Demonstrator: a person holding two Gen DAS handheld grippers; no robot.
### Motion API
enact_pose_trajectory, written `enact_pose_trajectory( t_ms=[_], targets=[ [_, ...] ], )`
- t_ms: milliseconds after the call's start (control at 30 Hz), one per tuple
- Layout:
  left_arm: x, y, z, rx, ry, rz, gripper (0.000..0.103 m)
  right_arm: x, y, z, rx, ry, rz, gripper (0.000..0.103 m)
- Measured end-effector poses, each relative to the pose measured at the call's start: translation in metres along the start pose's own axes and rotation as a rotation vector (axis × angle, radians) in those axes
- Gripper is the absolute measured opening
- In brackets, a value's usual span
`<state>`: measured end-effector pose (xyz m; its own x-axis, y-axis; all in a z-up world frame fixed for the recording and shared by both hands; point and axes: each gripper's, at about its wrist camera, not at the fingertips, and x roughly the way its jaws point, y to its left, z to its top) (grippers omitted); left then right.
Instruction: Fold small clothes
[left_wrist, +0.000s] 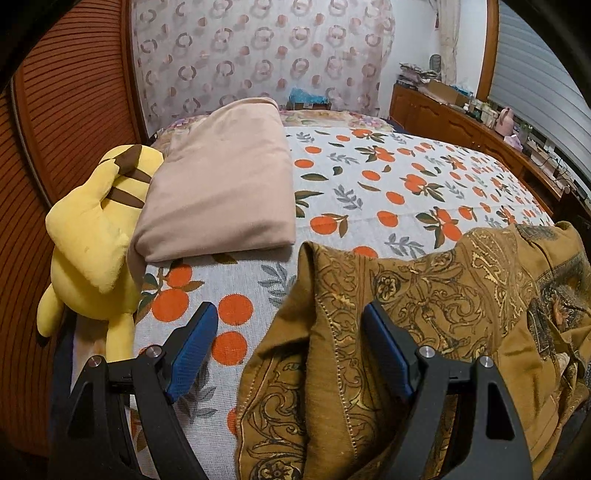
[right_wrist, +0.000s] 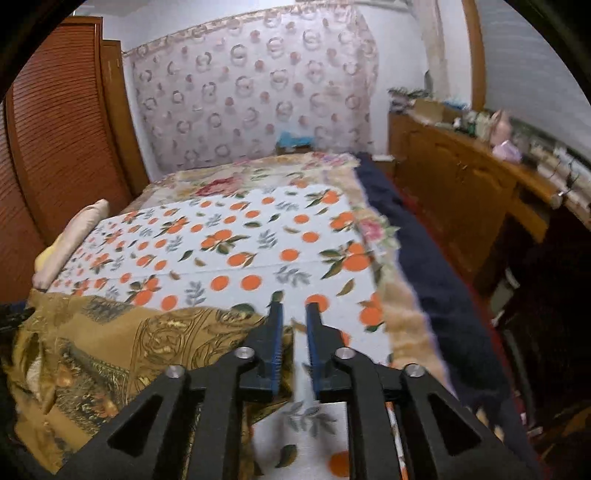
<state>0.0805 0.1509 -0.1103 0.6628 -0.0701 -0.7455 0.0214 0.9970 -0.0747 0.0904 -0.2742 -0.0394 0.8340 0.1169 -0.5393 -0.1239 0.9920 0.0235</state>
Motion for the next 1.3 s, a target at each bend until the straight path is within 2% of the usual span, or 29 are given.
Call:
enact_pose_trajectory(
  t_ms=[33,67,100,167,267,333,433,500,600,667,733,800,867,967,1100,1133,1200,1300],
  targets=[
    [0.000,0.000,0.000,0.001,0.002,0.000,0.082,0.000,0.002,0.000,0.000,-0.005,0.003,0.039],
    [0.001,0.000,0.000,0.001,0.004,-0.001,0.082,-0.001,0.003,0.000,0.000,-0.009,0.011,0.054],
    [0.001,0.000,0.000,0.001,0.004,-0.005,0.082,0.001,0.005,0.000,-0.003,-0.009,0.028,0.060],
    [0.000,0.000,0.002,0.003,0.002,-0.019,0.082,0.007,0.007,-0.002,-0.012,0.014,0.087,0.067],
    [-0.003,0.003,0.006,-0.013,-0.010,-0.065,0.081,0.024,0.011,-0.009,-0.031,0.076,0.149,0.070],
    [-0.001,0.005,0.011,-0.022,0.011,-0.103,0.075,0.034,0.014,-0.013,-0.044,0.113,0.162,0.070],
    [0.005,0.002,0.014,-0.013,0.044,-0.117,0.068,0.045,0.014,-0.018,-0.038,0.169,0.191,0.070],
    [0.008,-0.002,0.014,0.002,0.060,-0.128,0.056,0.049,0.015,-0.020,-0.038,0.185,0.203,0.070],
    [0.006,-0.006,0.014,0.022,0.067,-0.165,0.030,0.054,0.018,-0.021,-0.056,0.207,0.229,0.070],
    [0.003,-0.007,0.013,0.022,0.070,-0.185,0.017,0.057,0.021,-0.020,-0.085,0.208,0.216,0.070],
    [-0.001,-0.009,0.011,0.028,0.056,-0.195,0.013,0.056,0.025,-0.020,-0.107,0.211,0.217,0.062],
    [-0.010,-0.014,0.010,0.043,0.026,-0.195,0.011,0.052,0.028,-0.022,-0.128,0.215,0.237,0.036],
    [-0.025,-0.018,0.010,0.043,-0.013,-0.212,0.010,0.049,0.032,-0.024,-0.152,0.216,0.257,0.016],
    [-0.060,-0.027,0.016,0.045,-0.111,-0.235,0.010,0.030,0.037,-0.023,-0.172,0.152,0.250,0.011],
    [-0.118,-0.034,0.034,0.057,-0.249,-0.257,0.010,-0.022,0.031,-0.001,-0.085,0.006,0.312,0.010],
    [-0.134,-0.035,0.040,0.062,-0.283,-0.263,0.010,-0.038,0.034,0.006,-0.090,-0.033,0.332,0.010],
    [-0.159,-0.037,0.055,0.063,-0.338,-0.291,0.010,-0.072,0.044,0.021,-0.143,-0.120,0.308,0.010],
    [-0.196,-0.040,0.085,0.068,-0.432,-0.303,0.010,-0.112,0.047,0.048,-0.156,-0.214,0.329,0.010]
  ],
)
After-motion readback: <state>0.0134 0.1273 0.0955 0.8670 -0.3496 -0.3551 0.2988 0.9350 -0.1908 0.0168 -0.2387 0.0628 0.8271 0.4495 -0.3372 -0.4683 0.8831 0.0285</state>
